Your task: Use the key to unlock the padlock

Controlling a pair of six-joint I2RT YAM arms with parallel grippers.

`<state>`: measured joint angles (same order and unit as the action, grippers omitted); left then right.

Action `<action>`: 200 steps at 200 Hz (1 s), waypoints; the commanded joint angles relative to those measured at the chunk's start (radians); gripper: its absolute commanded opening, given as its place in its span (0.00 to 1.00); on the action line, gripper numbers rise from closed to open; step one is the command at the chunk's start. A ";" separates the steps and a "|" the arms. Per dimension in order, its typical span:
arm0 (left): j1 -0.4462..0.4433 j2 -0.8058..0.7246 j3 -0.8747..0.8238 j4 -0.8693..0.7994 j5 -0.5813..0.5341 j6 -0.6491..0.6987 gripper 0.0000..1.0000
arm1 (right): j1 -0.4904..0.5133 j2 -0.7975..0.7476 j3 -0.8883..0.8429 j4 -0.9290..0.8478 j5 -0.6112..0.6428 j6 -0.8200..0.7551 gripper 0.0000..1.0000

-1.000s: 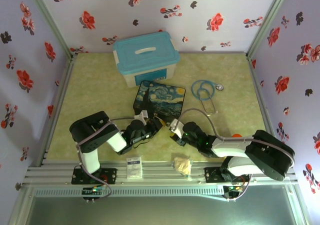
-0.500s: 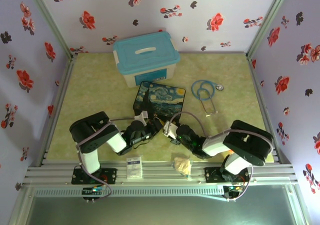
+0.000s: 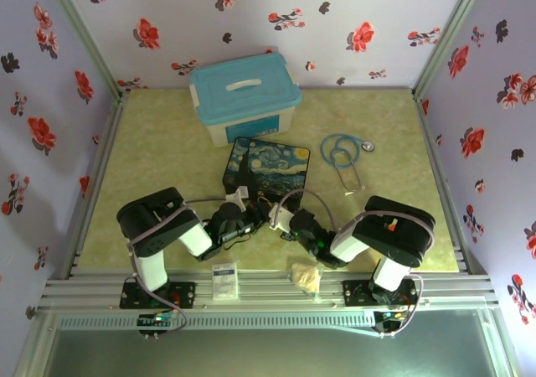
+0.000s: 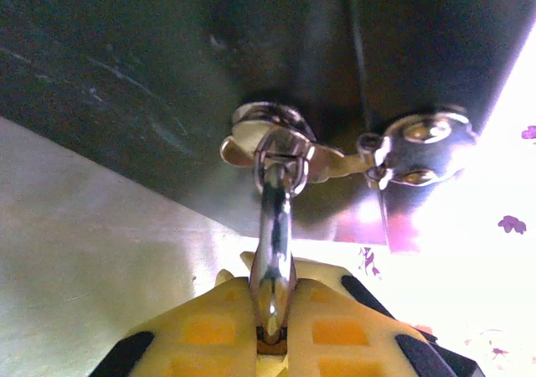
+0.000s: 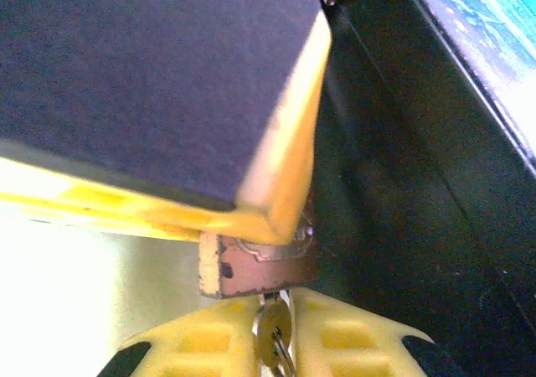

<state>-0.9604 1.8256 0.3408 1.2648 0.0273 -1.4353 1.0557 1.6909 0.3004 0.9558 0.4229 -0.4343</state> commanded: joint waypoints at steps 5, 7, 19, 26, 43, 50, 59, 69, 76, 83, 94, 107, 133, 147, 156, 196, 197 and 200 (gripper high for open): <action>-0.015 -0.015 -0.021 0.012 0.010 0.000 0.00 | 0.002 -0.025 0.003 -0.003 0.013 0.039 0.09; -0.015 -0.014 -0.021 0.012 0.010 -0.001 0.00 | 0.002 -0.028 0.003 -0.010 0.010 0.043 0.09; -0.014 -0.013 -0.019 0.015 0.012 -0.006 0.00 | 0.002 -0.045 0.013 -0.048 -0.013 0.068 0.07; -0.018 -0.012 -0.017 0.016 0.012 -0.005 0.00 | -0.001 -0.055 0.017 -0.060 -0.041 0.095 0.06; -0.025 -0.012 -0.012 0.015 0.016 -0.005 0.00 | -0.015 -0.086 0.026 -0.078 -0.150 0.190 0.03; -0.029 -0.013 -0.013 0.016 0.017 -0.004 0.00 | -0.030 -0.103 0.026 -0.078 -0.201 0.242 0.02; -0.032 -0.014 -0.017 0.016 0.017 -0.005 0.00 | -0.045 -0.119 0.028 -0.080 -0.255 0.295 0.02; -0.034 -0.011 -0.021 0.017 0.018 -0.004 0.00 | -0.059 -0.128 0.032 -0.080 -0.303 0.330 0.01; -0.035 -0.008 -0.025 0.016 0.019 -0.002 0.00 | -0.066 -0.133 0.031 -0.078 -0.326 0.343 0.01; -0.035 -0.006 -0.029 0.018 0.018 -0.005 0.00 | -0.075 -0.138 0.032 -0.082 -0.355 0.353 0.01; -0.035 -0.005 -0.034 0.019 0.021 -0.001 0.00 | -0.097 -0.149 0.027 -0.082 -0.395 0.370 0.01; -0.035 -0.005 -0.036 0.019 0.019 0.007 0.02 | -0.133 -0.170 0.015 -0.085 -0.453 0.399 0.01; -0.034 0.003 -0.064 0.015 0.012 0.038 0.09 | -0.155 -0.215 0.034 -0.202 -0.496 0.392 0.01; -0.035 0.022 -0.059 0.015 0.013 0.045 0.12 | -0.149 -0.228 0.045 -0.245 -0.518 0.395 0.02; -0.035 0.030 -0.057 0.013 0.014 0.057 0.11 | -0.142 -0.237 0.060 -0.289 -0.543 0.391 0.04; -0.011 0.006 -0.069 -0.052 0.020 0.080 0.05 | -0.149 -0.290 0.018 -0.300 -0.445 0.454 0.37; -0.010 0.004 -0.069 -0.059 0.020 0.080 0.05 | -0.152 -0.294 0.014 -0.295 -0.443 0.459 0.38; -0.007 -0.005 -0.067 -0.083 0.023 0.083 0.06 | -0.161 -0.302 0.002 -0.279 -0.440 0.474 0.40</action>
<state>-0.9813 1.8336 0.2932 1.3083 0.0380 -1.3994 0.9180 1.4567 0.3347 0.5846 -0.0475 -0.0410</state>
